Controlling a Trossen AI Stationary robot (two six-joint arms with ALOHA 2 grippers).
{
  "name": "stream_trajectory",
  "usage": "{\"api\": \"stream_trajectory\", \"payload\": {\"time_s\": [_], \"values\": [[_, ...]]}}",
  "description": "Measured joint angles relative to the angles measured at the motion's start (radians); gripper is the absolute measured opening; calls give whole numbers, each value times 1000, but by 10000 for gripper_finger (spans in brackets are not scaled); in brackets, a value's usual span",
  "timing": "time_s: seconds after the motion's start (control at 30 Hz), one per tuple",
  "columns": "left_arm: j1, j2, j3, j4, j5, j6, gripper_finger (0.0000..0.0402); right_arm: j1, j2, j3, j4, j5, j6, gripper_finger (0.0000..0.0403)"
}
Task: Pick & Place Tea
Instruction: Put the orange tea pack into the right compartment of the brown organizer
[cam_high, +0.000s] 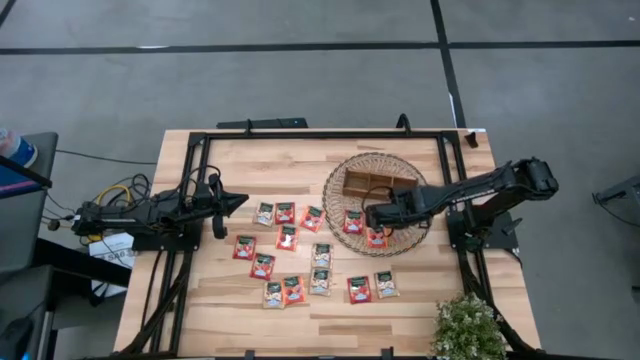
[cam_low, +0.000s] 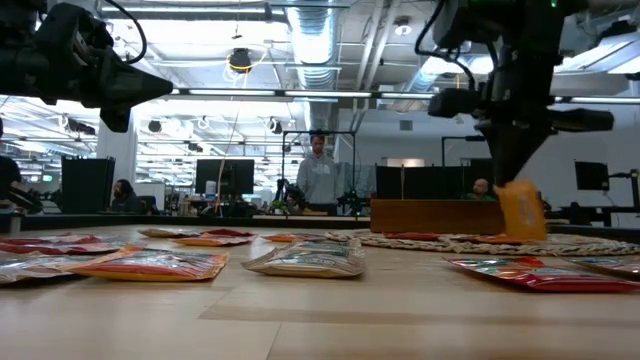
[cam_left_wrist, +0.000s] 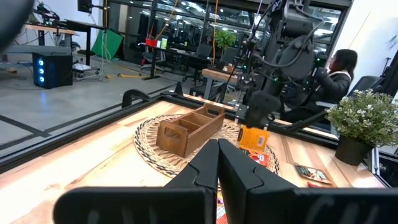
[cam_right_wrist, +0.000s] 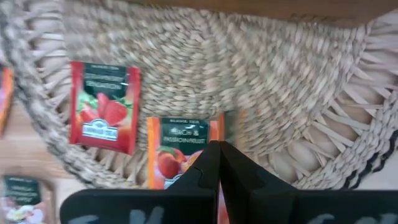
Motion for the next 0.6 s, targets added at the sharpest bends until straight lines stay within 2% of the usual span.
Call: {"api": "stream_trajectory", "payload": {"time_s": [0.47,0.6], "values": [[0,0,0,0,0,0,0,25,0,225,-256,135,-6,0],[0,0,0,0,0,0,0,38,0,291,-343,219,26,0]]}}
